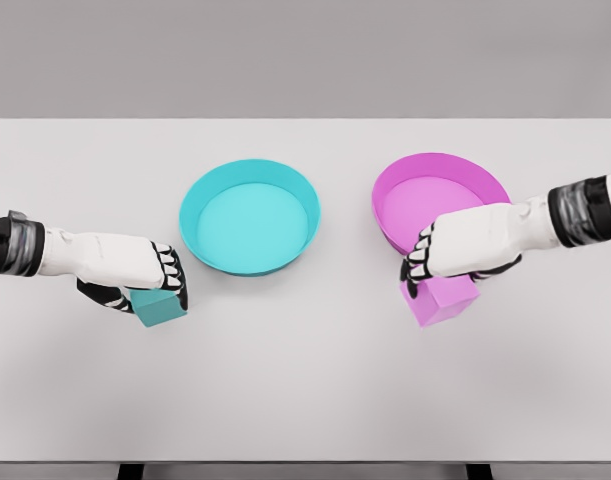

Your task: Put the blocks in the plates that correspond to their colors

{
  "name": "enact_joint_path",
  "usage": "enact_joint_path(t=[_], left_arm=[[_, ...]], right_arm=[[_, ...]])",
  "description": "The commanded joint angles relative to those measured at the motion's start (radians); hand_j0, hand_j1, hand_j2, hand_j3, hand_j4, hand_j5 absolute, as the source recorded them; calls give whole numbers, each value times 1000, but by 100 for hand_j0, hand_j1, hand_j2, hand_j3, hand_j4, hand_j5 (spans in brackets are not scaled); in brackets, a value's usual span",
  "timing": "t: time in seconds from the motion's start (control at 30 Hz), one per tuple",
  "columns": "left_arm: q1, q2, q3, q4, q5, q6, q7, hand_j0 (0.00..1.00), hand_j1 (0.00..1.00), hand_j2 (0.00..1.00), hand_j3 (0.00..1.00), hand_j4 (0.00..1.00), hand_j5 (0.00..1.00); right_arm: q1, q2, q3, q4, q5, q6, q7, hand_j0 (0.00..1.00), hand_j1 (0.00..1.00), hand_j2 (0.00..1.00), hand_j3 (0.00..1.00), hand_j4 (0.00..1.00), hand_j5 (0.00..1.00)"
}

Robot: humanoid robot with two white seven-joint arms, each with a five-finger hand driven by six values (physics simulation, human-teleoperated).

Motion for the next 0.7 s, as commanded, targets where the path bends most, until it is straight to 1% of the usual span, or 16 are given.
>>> enact_joint_path(t=[0.0, 0.1, 0.13, 0.2, 0.23, 0.27, 0.37, 0.4, 0.43, 0.5, 0.57, 0.6, 0.63, 0.67], left_arm=[[0, 2, 0, -1, -1, 1, -1, 62, 62, 62, 62, 62, 62], [-2, 5, 2, -4, -1, 1, -1, 61, 61, 61, 61, 61, 61], [3, 8, 28, -10, 1, 1, -1, 61, 61, 61, 61, 61, 61], [2, 8, 33, -10, 1, 1, -1, 61, 61, 61, 61, 61, 61], [0, 9, 34, -13, 1, 1, -1, 61, 61, 61, 61, 61, 61], [0, 12, 40, -22, 2, 1, -1, 61, 61, 61, 61, 61, 61], [0, 15, 48, -31, 4, 1, -1, 61, 61, 61, 61, 61, 61], [-2, 17, 50, -33, 5, 1, -1, 61, 61, 61, 61, 61, 61], [-3, 18, 50, -34, 7, 1, -1, 57, 57, 57, 57, 57, 57], [0, 37, 69, -39, 9, 1, -1, 58, 58, 58, 58, 58, 58], [-2, 44, 74, -41, 10, 1, -1, 58, 58, 58, 58, 58, 58], [-2, 45, 74, -42, 10, 1, -1, 58, 58, 58, 58, 58, 58], [-2, 46, 89, -48, 10, 1, -1, 58, 58, 58, 58, 58, 58], [-2, 46, 97, -48, 12, 1, -1, 58, 58, 58, 58, 58, 58]], right_arm=[[0, 1, -24, 29, -8, 2, -1, 63, 63, 63, 63, 63, 63], [0, 15, -67, 78, -10, 2, -1, 63, 63, 63, 63, 63, 63], [-3, 35, -83, 122, -10, 2, -1, 63, 63, 63, 63, 63, 63], [-20, 44, -84, 144, -10, 2, -1, 63, 63, 63, 63, 63, 63], [-28, 57, -86, 164, -10, 2, -1, 63, 63, 63, 63, 63, 63], [-43, 69, -86, 199, -10, 2, -1, 63, 63, 63, 63, 63, 63], [-60, 95, -86, 256, -8, 2, -1, 63, 63, 63, 63, 63, 63], [-61, 106, -84, 274, -8, 2, -1, 63, 63, 63, 63, 63, 63], [-69, 126, -84, 308, -7, 2, -1, 64, 64, 64, 64, 64, 64], [-71, 138, -84, 336, -5, 2, -1, 64, 64, 64, 64, 64, 64], [-71, 173, -83, 385, -1, 2, -1, 64, 64, 64, 64, 64, 64], [-72, 176, -83, 388, 1, 2, -1, 64, 64, 64, 64, 64, 64], [-71, 176, -83, 388, 2, 2, -1, 64, 64, 64, 64, 64, 64], [-71, 176, -81, 388, 8, 2, -1, 66, 66, 66, 66, 66, 66]])
